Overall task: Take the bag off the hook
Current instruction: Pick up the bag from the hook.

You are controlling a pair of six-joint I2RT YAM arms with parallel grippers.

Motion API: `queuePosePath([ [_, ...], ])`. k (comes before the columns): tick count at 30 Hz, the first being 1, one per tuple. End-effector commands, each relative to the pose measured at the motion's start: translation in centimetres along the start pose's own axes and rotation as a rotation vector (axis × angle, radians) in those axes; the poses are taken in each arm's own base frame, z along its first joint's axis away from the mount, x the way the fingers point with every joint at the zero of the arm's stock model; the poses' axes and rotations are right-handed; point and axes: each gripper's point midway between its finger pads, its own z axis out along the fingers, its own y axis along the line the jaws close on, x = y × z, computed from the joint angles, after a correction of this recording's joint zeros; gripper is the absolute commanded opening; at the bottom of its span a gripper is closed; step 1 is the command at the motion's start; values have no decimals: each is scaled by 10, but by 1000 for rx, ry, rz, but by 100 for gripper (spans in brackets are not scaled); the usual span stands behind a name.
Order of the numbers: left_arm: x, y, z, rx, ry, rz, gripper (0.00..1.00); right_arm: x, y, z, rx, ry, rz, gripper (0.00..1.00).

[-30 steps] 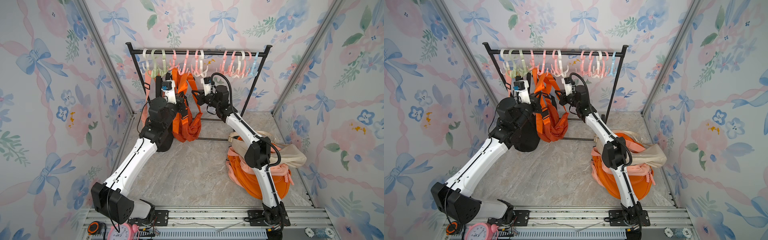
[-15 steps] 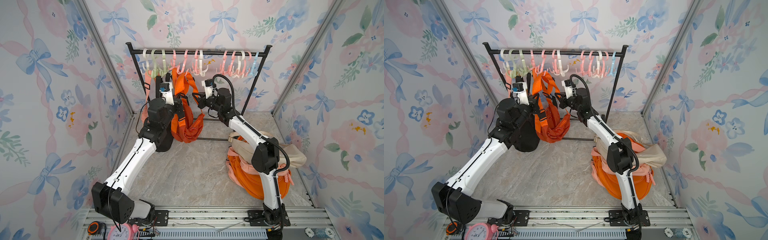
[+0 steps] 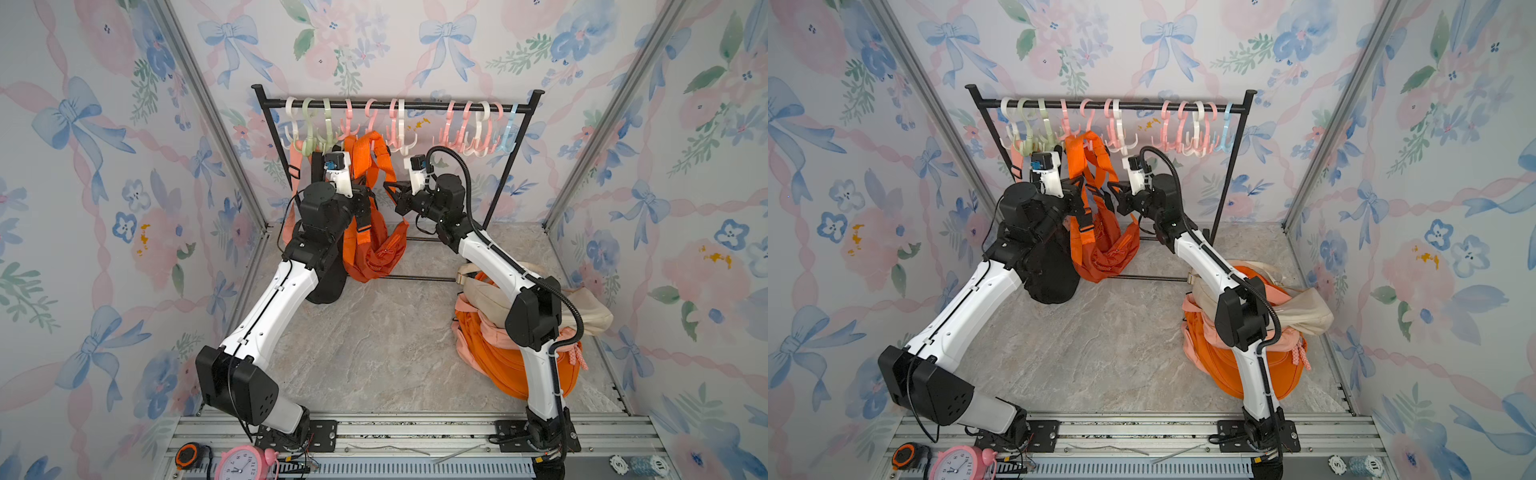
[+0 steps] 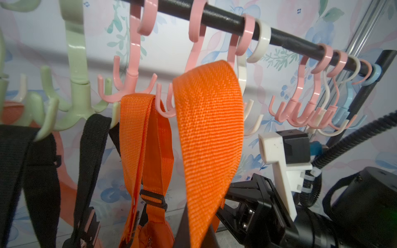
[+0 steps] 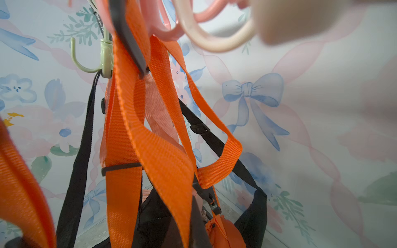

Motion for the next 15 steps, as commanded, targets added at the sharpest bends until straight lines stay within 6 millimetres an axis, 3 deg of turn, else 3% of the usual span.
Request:
queuePosePath([
  [1,-17,-4,4,23,-29,16,0,-47,22,-14,-23,-88,-37,0],
  [8,-23,-7,7,41,-39,11,0,-60,34,-24,-37,-114,-55,0],
  [15,-35,-16,-5,85,-76,8,0,-73,57,-40,-53,-130,-111,0],
])
